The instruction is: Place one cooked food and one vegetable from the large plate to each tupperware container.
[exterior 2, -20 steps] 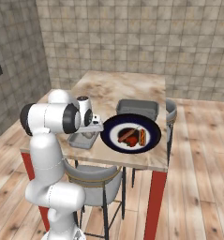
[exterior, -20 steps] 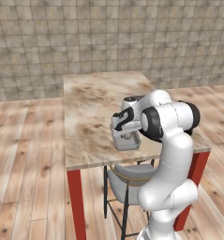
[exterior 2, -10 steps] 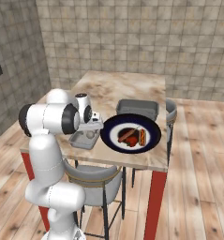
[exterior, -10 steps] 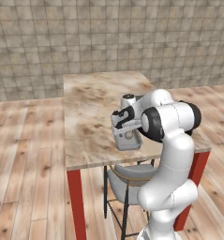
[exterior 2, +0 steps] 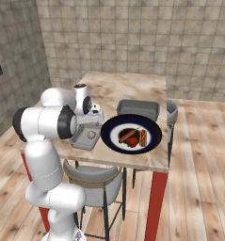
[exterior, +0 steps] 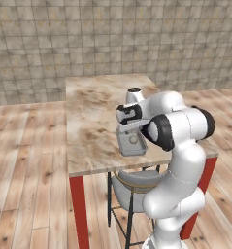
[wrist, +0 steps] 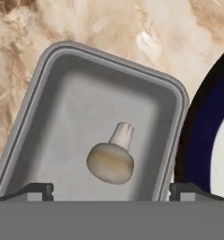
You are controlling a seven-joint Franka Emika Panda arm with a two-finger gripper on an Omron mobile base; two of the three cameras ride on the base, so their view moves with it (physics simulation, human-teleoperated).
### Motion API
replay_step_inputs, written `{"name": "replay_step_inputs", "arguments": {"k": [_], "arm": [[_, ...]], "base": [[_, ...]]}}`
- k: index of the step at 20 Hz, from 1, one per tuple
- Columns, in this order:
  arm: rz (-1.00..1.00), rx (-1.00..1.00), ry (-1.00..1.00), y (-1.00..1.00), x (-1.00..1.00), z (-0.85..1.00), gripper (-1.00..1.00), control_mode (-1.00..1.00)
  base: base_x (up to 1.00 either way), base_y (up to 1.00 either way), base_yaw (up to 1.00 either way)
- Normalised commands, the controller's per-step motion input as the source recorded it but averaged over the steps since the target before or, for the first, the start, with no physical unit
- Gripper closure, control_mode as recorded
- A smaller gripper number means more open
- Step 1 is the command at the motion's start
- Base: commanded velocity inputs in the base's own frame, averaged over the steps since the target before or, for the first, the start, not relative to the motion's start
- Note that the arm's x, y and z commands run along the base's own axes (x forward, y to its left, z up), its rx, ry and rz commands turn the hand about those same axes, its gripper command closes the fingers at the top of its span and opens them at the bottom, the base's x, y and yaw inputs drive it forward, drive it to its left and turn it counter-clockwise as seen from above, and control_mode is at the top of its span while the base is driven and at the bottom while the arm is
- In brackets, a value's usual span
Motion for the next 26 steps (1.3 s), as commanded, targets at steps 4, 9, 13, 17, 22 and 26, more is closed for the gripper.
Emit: {"name": "replay_step_inputs", "arguments": {"k": [4, 9, 13, 17, 22, 26], "arm": [[-0.21, 0.02, 0.17, -0.86, 0.0, 0.48, -1.0, -1.0], [-0.34, 0.01, 0.19, -0.85, 0.0, 0.26, -1.0, -1.0], [-0.32, -0.06, 0.03, -0.53, 0.0, -0.08, -1.0, -1.0], [-0.26, 0.0, 0.0, -0.63, 0.0, -0.31, -1.0, -1.0], [-0.16, 0.03, 0.0, -0.49, 0.0, -0.2, -1.0, -1.0], [-0.05, 0.13, -0.02, -0.36, 0.0, -0.01, -1.0, -1.0]], "base": [[0.0, 0.0, 0.0], [0.0, 0.0, 0.0], [0.0, 0.0, 0.0], [0.0, 0.0, 0.0], [0.0, 0.0, 0.0], [0.0, 0.0, 0.0]]}}
